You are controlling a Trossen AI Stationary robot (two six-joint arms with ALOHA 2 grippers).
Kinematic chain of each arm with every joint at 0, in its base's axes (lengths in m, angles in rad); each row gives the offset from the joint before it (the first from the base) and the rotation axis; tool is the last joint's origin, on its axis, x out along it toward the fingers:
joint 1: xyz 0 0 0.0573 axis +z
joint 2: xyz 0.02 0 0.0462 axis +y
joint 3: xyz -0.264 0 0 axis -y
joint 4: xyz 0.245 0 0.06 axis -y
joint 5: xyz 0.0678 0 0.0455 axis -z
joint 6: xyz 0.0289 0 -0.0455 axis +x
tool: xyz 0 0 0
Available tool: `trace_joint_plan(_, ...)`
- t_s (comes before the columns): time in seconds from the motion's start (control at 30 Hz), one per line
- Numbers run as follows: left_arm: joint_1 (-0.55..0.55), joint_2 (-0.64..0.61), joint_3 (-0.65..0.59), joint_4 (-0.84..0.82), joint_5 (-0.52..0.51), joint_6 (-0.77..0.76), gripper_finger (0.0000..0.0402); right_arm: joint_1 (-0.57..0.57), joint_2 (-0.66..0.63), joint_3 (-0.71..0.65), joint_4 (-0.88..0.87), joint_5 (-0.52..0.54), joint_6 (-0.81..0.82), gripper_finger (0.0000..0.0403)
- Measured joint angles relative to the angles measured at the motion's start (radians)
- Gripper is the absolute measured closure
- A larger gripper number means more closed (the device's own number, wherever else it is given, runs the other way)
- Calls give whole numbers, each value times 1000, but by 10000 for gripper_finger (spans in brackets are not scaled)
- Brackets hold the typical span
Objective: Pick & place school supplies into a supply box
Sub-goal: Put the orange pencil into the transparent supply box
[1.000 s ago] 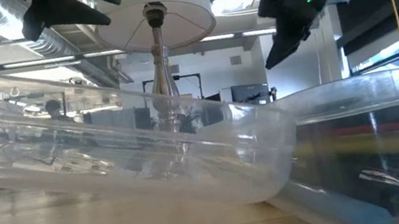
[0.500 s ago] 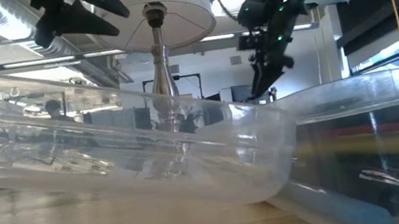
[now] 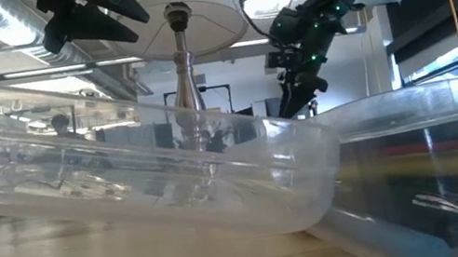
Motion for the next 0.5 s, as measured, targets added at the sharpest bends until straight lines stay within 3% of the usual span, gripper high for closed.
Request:
trace_joint_plan(0.17,0,0,0,-1,0,0,233,-15,24,0,25,-104,-157,209)
trace_joint_plan(0.5,0,0,0,-1,0,0,237,-57,32,0,108,-260,-255,209)
